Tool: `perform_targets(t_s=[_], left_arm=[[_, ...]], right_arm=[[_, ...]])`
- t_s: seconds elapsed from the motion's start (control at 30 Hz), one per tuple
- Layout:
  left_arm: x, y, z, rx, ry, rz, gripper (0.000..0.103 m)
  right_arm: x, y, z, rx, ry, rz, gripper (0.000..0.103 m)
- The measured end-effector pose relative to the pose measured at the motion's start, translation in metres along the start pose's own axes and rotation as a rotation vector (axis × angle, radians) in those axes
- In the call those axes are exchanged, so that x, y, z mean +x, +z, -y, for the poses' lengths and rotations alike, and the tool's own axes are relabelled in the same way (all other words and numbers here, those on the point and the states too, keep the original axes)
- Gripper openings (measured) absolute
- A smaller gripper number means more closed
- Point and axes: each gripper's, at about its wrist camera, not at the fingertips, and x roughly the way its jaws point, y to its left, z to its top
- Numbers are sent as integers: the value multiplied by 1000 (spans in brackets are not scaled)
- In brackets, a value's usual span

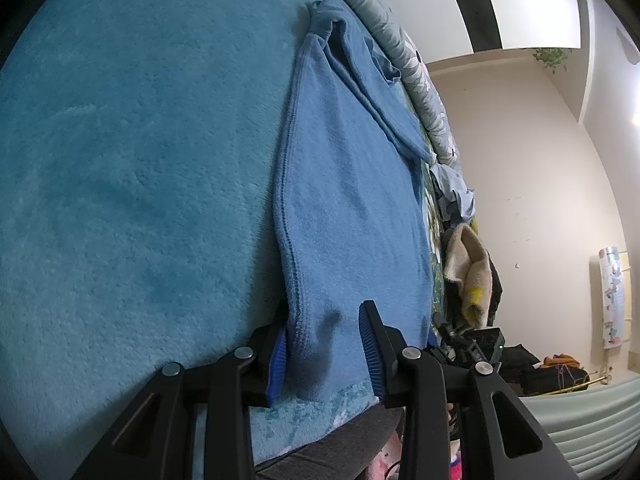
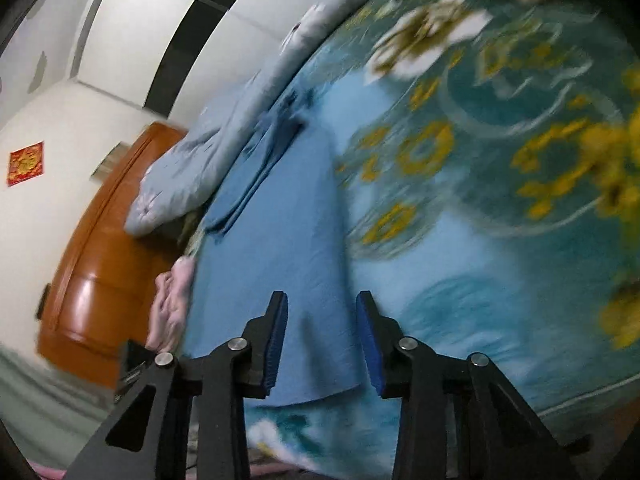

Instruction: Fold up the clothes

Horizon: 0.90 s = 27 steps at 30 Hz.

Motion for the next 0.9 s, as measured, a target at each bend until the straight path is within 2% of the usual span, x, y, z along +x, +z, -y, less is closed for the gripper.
perform_targets(t_s=[0.03, 0.07, 0.1, 0.13, 0.23, 0.43, 0.6, 0.7, 0.77, 0.9], left_arm=[[0, 0, 1, 5, 6, 2, 34], [-1, -1, 2, 15, 17, 6, 29], [-3, -1, 4, 33, 38, 14, 11], [-5, -1, 5, 53, 56, 23, 7], [-11, 1, 9, 76, 25, 46, 7], [-33, 31, 41, 195, -50, 132, 6], [-37, 98, 64, 214, -83, 211, 6], [-29, 145, 70, 212, -49, 243, 6], [-19, 175, 72, 186, -34, 239, 6], [5, 234, 63, 99, -22, 218, 7]], right_arm=[[2, -1, 0, -3, -16, -1, 18], [3, -2, 0, -2, -32, 2, 7], [2, -2, 0, 10, -24, 5, 6], [0, -1, 1, 24, 6, 13, 6], [-14, 6, -2, 39, 94, 43, 5], [-13, 39, -25, 47, 192, 63, 5], [14, 101, -59, 22, 207, 65, 5], [39, 142, -77, 6, 191, 79, 6], [59, 167, -81, 23, 175, 76, 6], [105, 217, -86, 35, 84, 42, 6]])
